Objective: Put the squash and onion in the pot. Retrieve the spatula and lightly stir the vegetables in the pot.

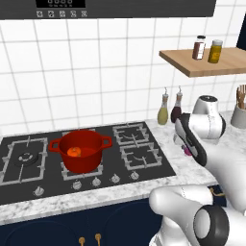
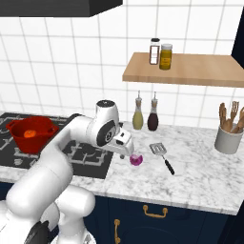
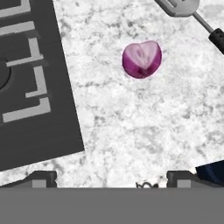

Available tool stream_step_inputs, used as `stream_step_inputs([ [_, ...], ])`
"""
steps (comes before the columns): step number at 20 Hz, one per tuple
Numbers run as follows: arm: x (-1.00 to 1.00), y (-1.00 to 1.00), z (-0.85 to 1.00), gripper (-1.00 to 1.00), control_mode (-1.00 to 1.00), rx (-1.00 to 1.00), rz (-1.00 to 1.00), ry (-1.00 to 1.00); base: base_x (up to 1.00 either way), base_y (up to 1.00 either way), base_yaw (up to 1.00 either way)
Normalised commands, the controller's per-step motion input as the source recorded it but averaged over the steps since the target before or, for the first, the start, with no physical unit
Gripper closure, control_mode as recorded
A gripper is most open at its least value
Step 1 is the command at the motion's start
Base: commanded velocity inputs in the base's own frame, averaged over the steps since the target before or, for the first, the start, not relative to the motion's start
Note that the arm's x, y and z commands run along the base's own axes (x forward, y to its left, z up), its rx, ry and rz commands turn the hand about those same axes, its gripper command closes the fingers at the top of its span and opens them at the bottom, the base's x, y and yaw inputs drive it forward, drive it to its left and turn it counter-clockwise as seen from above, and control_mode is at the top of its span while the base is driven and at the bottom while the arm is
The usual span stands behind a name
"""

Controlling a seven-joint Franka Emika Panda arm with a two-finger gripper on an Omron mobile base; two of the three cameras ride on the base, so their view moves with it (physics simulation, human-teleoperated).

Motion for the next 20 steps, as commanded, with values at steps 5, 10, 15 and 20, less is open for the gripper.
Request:
stream_step_inputs([
  [5,0.05,-0.29,-0.14,-1.00,-1.00,-0.04,0.00,0.03,0.00,0.00,0.00],
  [10,0.27,-0.14,-0.18,-1.00,-1.00,0.00,0.00,0.04,0.00,0.00,0.00],
  [15,0.41,-0.13,-0.19,-1.00,-1.00,0.00,0.00,0.08,0.00,0.00,0.00],
  [20,0.37,-0.27,-0.19,-1.00,-1.00,0.00,0.00,0.09,0.00,0.00,0.00],
])
